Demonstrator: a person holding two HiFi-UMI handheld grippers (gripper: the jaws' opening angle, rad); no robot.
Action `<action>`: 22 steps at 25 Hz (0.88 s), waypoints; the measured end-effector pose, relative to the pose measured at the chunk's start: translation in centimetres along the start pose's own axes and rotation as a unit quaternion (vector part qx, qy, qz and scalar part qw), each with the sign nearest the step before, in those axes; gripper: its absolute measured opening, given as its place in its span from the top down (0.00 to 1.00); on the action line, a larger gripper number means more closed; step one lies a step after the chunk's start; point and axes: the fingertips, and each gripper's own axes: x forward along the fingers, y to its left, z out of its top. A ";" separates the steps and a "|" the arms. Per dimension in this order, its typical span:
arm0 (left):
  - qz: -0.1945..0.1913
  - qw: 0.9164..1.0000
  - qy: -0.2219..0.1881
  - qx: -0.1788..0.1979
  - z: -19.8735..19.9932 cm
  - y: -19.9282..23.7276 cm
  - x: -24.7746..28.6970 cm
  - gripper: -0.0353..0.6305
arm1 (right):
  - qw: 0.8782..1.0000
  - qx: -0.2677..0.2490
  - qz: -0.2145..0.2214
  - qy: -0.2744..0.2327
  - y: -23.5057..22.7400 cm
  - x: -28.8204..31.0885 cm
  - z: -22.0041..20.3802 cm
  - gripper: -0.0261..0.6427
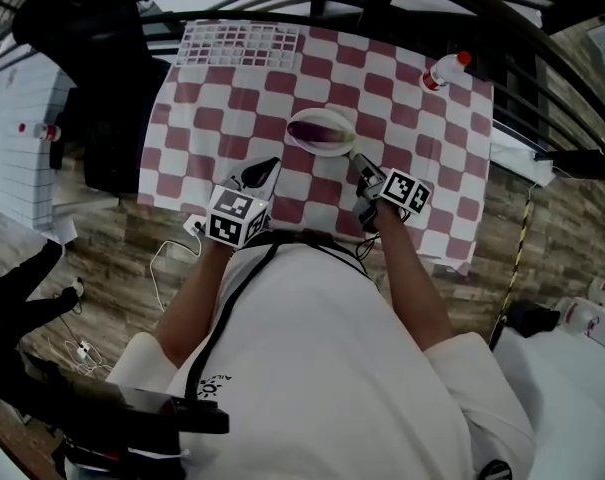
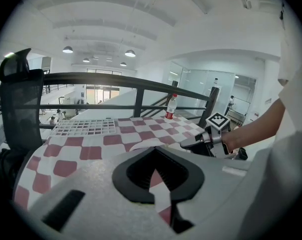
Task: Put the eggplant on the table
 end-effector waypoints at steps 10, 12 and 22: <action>-0.027 0.999 -0.029 0.019 2.8 -3.3 0.7 0.94 | 0.995 -0.083 0.045 -0.025 4.8 -5.7 0.1 0.95; -0.030 0.999 -0.036 0.022 3.5 -3.9 0.7 0.94 | 0.994 -0.091 0.050 -0.034 5.6 -6.8 0.3 0.95; -0.041 0.997 -0.058 0.031 5.4 -5.5 0.3 0.94 | 0.980 -0.164 0.074 -0.082 10.1 -11.0 1.5 0.95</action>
